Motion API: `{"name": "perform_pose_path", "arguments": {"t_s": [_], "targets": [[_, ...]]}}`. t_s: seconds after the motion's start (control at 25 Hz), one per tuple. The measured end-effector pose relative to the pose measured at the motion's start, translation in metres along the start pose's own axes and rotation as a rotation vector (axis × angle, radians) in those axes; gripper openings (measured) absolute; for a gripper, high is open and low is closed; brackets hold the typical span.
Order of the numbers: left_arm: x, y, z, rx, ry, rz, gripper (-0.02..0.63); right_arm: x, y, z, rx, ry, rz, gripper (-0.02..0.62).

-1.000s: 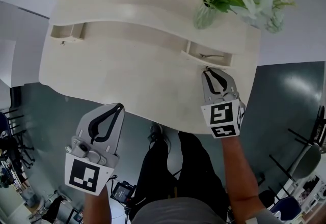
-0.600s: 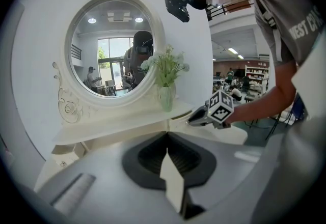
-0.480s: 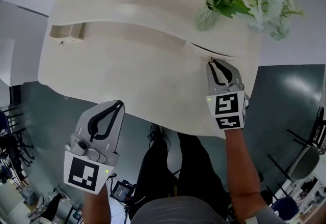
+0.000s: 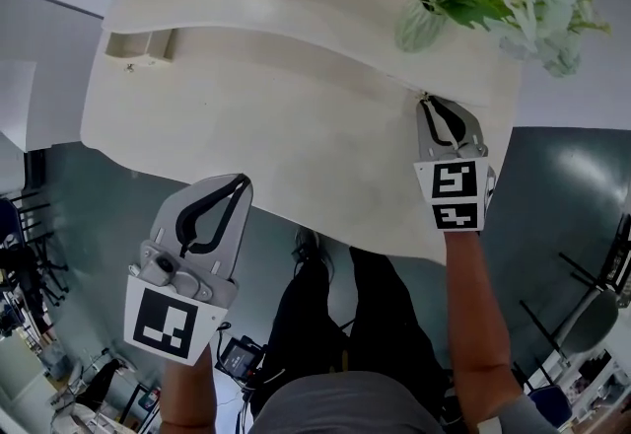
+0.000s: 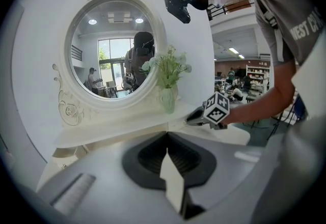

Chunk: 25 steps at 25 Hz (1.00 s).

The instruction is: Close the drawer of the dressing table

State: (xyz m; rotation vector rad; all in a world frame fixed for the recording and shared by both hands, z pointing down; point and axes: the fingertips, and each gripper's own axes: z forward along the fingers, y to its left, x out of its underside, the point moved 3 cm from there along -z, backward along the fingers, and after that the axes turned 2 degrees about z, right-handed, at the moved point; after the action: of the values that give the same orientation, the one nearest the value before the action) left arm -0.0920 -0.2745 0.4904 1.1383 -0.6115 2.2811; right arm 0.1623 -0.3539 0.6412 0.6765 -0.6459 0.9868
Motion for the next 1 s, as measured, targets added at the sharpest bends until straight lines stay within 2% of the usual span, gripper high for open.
{"name": "perform_pose_path", "arguments": {"t_s": [0.2,0.4,0.52,0.6,0.84,1.0], "targets": [[-0.007,0.001,-0.004,-0.007,-0.009,0.006,0.003,-0.001,-0.002,0.002,0.041,-0.009,0.031,0.058],[-0.014,0.004,-0.015,-0.027,-0.027,0.015,0.003,-0.001,-0.003,0.002,0.041,0.024,0.044,0.059],[-0.021,0.008,-0.028,-0.045,-0.043,0.014,0.003,-0.001,-0.001,-0.003,0.031,0.060,0.064,0.111],[-0.026,0.012,-0.039,-0.055,-0.056,0.023,0.003,-0.004,0.000,-0.011,0.033,0.068,0.079,0.123],[-0.047,0.019,-0.073,-0.091,-0.104,0.052,0.003,-0.020,-0.001,-0.050,0.056,0.047,0.097,0.110],[-0.064,0.021,-0.098,-0.105,-0.143,0.066,0.003,-0.044,-0.002,-0.086,0.071,0.003,0.105,0.069]]}}
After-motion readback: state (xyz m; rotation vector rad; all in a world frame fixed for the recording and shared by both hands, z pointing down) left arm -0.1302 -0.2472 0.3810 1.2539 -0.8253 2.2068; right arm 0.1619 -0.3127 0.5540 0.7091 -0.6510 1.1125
